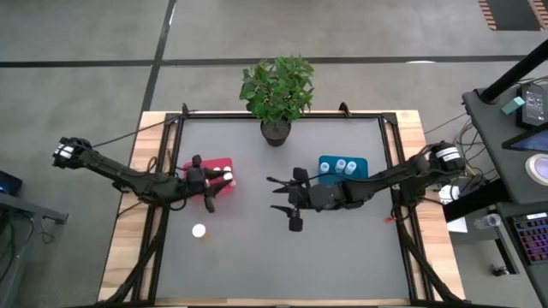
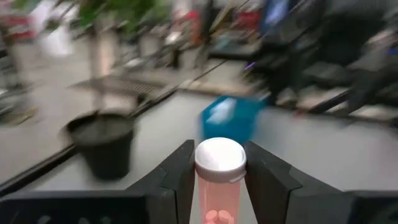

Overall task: Pick and place medicine bottles into bin by pill shape (circle, oval)
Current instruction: Put the orange table bottle into the red bin

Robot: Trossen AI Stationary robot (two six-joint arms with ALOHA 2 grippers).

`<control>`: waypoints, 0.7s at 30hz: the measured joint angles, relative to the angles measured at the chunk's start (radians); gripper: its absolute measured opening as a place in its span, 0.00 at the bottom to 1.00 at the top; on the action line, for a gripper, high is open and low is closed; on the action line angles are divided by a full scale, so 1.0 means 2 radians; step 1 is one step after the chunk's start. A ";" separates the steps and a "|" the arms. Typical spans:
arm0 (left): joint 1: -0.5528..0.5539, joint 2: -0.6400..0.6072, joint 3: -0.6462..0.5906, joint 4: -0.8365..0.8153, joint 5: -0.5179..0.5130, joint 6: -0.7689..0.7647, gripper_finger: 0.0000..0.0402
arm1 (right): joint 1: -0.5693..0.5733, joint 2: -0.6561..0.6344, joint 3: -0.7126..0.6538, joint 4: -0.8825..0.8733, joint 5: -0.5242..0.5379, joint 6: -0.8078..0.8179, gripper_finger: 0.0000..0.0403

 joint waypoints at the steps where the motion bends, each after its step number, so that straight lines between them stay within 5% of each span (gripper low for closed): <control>1: 0.000 0.002 0.000 0.023 0.019 0.009 0.26 | -0.002 0.009 0.000 0.018 -0.001 -0.003 0.50; 9: 0.000 0.064 0.002 0.128 0.084 0.022 0.26 | -0.020 0.084 0.023 0.133 -0.002 -0.016 0.50; 21: 0.000 0.177 0.016 0.285 0.126 0.059 0.26 | -0.023 0.150 0.123 0.094 -0.002 -0.031 0.50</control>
